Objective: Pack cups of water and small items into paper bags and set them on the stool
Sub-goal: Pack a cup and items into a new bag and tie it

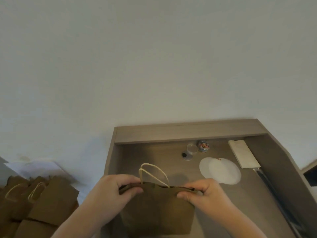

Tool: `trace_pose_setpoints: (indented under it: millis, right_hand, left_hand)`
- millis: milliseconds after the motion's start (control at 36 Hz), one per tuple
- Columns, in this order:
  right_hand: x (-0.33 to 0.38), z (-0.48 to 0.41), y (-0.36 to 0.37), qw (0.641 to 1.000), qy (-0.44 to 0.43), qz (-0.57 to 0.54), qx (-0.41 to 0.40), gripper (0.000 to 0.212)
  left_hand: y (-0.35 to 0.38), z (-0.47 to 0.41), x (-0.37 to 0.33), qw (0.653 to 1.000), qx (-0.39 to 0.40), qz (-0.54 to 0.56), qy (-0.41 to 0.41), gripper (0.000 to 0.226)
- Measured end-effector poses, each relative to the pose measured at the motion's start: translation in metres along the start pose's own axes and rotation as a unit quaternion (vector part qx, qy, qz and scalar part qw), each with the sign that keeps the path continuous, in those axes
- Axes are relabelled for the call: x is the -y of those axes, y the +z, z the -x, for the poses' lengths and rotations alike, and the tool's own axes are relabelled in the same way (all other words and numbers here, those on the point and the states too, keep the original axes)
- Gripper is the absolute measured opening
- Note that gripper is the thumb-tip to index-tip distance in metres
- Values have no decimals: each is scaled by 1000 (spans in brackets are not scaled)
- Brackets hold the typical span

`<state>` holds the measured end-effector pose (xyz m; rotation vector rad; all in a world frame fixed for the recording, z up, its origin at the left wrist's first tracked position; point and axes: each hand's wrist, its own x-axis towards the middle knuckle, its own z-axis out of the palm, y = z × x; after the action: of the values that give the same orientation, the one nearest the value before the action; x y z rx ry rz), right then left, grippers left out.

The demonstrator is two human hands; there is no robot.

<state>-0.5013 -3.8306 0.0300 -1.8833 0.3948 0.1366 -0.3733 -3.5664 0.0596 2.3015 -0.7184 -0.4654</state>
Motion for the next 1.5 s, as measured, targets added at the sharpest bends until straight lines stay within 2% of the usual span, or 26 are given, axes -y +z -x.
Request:
trace_pose_setpoints:
  millis: [139,222,333,417,556,611,667,722,778,833,861,889,917,944,972,1028,1111,1250,1500]
  right_hand:
    - [-6,-8,-6,1000,-9,-10,8,25]
    - [-12,-14,-9,1000,-3,-4,10,24]
    - [-22,-20,-15,999,-37,-2,15,37]
    - [-29,-25,-22,998,-63,-19,23,42]
    - [-36,-33,-27,991,-118,-47,45,32]
    - [-40,-39,-28,986,-139,-77,46,25]
    - [-43,-40,-29,977,-171,-110,64,10]
    - [-49,-39,-29,966,-204,-147,57,40]
    - [-60,-42,-27,969,-170,-180,-4,57]
    - [-89,-56,-24,984,-125,-112,-67,57]
    - [-107,-67,-27,991,-110,-12,-77,50]
    - [-128,-79,-31,982,-115,134,-70,43]
    - [-151,-91,-35,951,-119,281,-50,40]
    - [-168,-101,-39,919,-106,379,-25,45]
    - [-178,-105,-43,904,-75,421,-1,51]
    - [-186,-101,-49,891,-46,450,26,61]
    - [-190,-91,-61,864,-51,497,54,73]
    - [-209,-95,-86,860,-43,507,38,87]
    - [-232,-89,-102,892,-16,449,-45,66]
  left_hand:
    - [-1,1,-8,999,39,-37,-9,11]
    - [4,6,-12,998,21,-54,-16,10]
    - [17,14,-16,996,-42,-68,-24,16]
    - [29,20,-23,994,-98,-40,-31,27]
    - [52,29,-35,974,-213,24,-72,37]
    - [61,32,-39,960,-258,66,-80,31]
    - [68,35,-41,946,-289,117,-87,24]
    - [74,37,-44,937,-306,148,-86,22]
    - [81,37,-47,931,-323,150,-83,25]
    - [88,34,-50,930,-333,135,-80,34]
    - [92,32,-52,931,-334,127,-77,37]
    - [96,29,-56,931,-335,125,-74,39]
    - [100,26,-59,931,-336,128,-69,38]
    - [103,23,-63,930,-337,133,-65,36]
    - [107,19,-65,928,-339,139,-58,34]
    - [115,11,-70,925,-347,153,-42,32]
    - [125,-2,-79,921,-347,175,-25,29]
    - [137,-18,-89,928,-322,189,-7,22]
    - [139,-25,-94,933,-306,192,-4,32]
